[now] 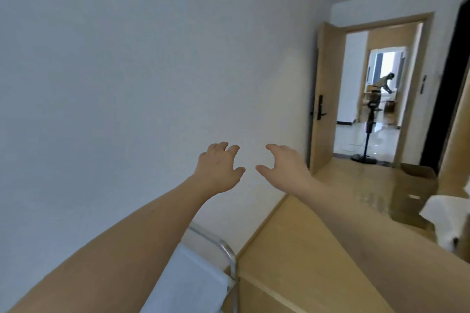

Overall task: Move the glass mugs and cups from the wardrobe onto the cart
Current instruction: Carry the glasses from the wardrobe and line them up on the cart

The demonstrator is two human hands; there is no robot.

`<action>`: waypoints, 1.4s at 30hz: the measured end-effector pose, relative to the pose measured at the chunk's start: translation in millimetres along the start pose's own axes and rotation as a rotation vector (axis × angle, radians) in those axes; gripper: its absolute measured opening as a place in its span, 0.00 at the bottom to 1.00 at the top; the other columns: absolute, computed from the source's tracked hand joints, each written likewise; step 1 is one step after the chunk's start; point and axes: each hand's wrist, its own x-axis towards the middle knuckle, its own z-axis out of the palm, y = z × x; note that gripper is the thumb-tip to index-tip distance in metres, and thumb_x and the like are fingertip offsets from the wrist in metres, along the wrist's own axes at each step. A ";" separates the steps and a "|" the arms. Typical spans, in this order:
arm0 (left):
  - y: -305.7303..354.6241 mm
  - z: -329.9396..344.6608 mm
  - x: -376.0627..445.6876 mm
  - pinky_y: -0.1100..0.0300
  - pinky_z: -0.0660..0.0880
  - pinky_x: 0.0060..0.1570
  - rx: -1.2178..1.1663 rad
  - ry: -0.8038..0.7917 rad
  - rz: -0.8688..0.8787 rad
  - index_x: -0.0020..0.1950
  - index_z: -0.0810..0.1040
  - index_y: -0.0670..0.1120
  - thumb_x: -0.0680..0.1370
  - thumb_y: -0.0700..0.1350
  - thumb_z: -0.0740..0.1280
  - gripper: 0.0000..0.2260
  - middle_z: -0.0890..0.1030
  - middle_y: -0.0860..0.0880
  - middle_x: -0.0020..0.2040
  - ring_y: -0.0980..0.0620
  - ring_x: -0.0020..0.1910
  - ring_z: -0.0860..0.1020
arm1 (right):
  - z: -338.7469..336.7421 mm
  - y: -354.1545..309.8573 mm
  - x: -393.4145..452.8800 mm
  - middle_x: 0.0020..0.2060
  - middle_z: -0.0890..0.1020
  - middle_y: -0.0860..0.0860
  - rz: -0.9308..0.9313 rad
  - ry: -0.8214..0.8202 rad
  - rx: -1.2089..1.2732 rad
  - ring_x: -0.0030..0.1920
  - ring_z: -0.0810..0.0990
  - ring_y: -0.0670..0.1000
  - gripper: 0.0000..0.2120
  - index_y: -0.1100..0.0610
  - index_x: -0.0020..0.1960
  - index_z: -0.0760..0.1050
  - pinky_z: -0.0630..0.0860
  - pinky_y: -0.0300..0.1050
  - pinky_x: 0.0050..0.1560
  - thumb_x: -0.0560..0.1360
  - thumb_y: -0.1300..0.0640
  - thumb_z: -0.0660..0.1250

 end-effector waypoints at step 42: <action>358.2 237.1 253.2 0.47 0.70 0.65 -0.199 -0.243 0.502 0.77 0.65 0.49 0.79 0.58 0.66 0.29 0.69 0.46 0.72 0.42 0.71 0.65 | -63.4 431.0 48.4 0.64 0.78 0.53 0.523 0.049 -0.102 0.62 0.76 0.57 0.30 0.52 0.72 0.69 0.77 0.56 0.61 0.75 0.42 0.70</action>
